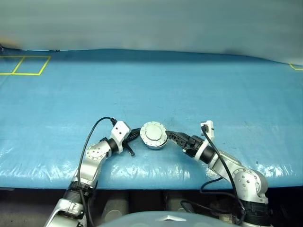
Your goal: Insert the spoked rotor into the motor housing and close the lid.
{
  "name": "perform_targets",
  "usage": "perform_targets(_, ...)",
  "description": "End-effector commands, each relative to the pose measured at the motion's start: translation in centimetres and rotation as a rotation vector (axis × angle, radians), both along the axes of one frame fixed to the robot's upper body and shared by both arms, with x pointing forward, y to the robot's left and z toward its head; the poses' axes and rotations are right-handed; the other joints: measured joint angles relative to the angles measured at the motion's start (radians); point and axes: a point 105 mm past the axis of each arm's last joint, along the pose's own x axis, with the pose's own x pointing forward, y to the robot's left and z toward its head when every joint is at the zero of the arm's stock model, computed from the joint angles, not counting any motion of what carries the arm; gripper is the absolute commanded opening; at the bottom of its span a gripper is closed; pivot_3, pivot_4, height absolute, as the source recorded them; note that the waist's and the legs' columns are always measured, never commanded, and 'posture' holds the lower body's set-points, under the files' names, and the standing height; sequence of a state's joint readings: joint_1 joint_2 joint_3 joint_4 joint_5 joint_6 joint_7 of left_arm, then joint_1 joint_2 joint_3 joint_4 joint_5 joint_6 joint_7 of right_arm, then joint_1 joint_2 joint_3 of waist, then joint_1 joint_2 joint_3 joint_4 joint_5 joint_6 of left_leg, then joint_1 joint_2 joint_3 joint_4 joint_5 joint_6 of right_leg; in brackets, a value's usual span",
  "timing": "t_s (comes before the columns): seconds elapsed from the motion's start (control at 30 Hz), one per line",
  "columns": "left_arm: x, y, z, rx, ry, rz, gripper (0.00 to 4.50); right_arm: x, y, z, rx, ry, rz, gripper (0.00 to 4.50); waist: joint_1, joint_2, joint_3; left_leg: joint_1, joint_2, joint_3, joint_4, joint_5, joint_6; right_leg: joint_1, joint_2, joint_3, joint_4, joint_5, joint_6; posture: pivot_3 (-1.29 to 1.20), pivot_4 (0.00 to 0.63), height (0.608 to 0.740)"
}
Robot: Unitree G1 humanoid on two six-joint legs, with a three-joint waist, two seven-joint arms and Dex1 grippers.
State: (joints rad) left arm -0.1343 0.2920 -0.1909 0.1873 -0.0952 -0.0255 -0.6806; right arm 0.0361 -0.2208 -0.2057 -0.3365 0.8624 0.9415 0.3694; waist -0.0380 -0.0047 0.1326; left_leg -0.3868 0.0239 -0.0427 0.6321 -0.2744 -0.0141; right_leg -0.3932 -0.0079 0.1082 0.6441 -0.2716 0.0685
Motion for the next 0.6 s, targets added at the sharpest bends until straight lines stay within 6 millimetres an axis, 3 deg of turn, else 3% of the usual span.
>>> perform_targets(0.03, 0.0, 2.1, -0.8, -0.002, 0.059, 0.057, 0.0, 0.8, -0.2, 2.6, -0.066, -0.171, -0.039, 4.47, -0.002, 0.001, 0.001, 0.0, 0.0, 0.0, 0.0, 0.0, 0.0, 0.0, 0.0, 0.0, 0.0, 0.0, 0.0, 0.0, 0.15, 0.74)
perform_targets(0.17, 0.1, 3.8, -0.3, -0.019, 0.075, 0.084, 0.0, 0.8, 2.3, 5.7, -0.258, -0.445, 0.079, 4.47, -0.019, 0.002, 0.002, 0.0, 0.001, 0.0, 0.0, 0.0, -0.001, -0.001, 0.002, 0.0, 0.001, 0.0, 0.0, 0.0, 0.15, 0.74)
perform_targets(0.23, 0.0, 4.2, 0.0, -0.04, 0.079, 0.092, 0.0, 0.7, 3.7, 6.2, -0.328, -0.522, 0.158, 4.47, -0.025, 0.002, 0.002, 0.0, 0.002, -0.001, 0.0, 0.001, -0.001, -0.001, 0.003, 0.0, 0.002, 0.0, 0.0, 0.0, 0.15, 0.74)
perform_targets(0.4, -1.8, 4.4, 2.7, -0.206, 0.042, 0.038, 0.0, 0.2, 7.4, 5.2, -0.481, -0.639, 0.393, 4.47, -0.027, 0.0, 0.004, 0.0, 0.002, -0.003, 0.001, 0.001, -0.001, -0.001, 0.001, -0.001, 0.002, 0.0, 0.0, 0.0, 0.15, 0.74)
perform_targets(0.6, -5.1, 4.2, 3.8, -0.136, 0.025, -0.069, 0.0, 1.1, 8.0, 3.0, -0.537, -0.611, 0.447, 4.47, -0.004, 0.0, 0.01, -0.013, 0.002, -0.012, 0.012, 0.003, -0.006, -0.005, -0.002, -0.009, 0.003, 0.0, -0.001, 0.0, 0.15, 0.74)
